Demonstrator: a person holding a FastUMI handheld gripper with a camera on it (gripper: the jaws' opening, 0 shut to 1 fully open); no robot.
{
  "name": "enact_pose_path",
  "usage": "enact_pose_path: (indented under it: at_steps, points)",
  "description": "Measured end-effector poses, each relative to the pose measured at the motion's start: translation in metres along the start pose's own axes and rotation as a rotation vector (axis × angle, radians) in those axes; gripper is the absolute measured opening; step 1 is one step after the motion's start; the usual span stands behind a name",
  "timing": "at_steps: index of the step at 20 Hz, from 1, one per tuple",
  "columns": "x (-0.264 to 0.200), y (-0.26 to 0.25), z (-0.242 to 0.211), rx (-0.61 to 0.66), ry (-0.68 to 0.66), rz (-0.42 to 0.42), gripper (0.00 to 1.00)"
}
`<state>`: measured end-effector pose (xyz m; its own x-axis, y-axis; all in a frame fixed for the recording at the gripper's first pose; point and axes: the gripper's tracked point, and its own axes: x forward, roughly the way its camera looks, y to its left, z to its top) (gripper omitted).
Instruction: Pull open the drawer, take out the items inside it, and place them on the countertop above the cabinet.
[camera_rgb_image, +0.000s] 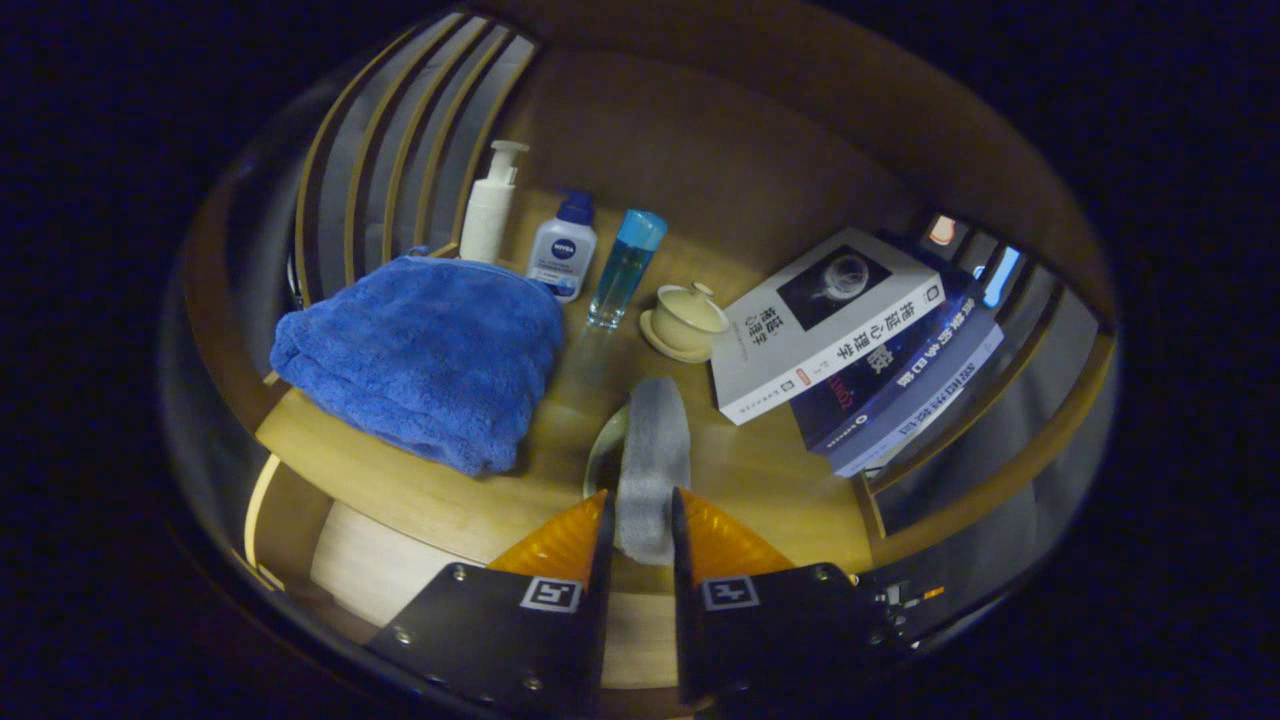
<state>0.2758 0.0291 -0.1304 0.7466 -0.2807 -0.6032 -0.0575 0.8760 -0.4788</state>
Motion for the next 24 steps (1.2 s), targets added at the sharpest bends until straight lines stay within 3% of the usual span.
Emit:
enact_pose_path:
  at_steps: [1, 6, 7, 11, 17, 24]
  points:
    - [-0.009, 0.008, 0.001, 0.025, -0.022, 0.009, 0.31]
    - [-0.066, 0.022, -0.008, 0.152, -0.14, 0.06, 0.84]
    - [-0.074, 0.02, -0.017, 0.173, -0.149, 0.052, 0.86]
    - [-0.105, 0.015, -0.061, 0.233, -0.19, 0.036, 0.86]
    - [-0.145, 0.022, -0.11, 0.326, -0.303, 0.093, 0.91]
    - [-0.136, 0.043, -0.177, 0.391, -0.309, 0.128, 0.9]
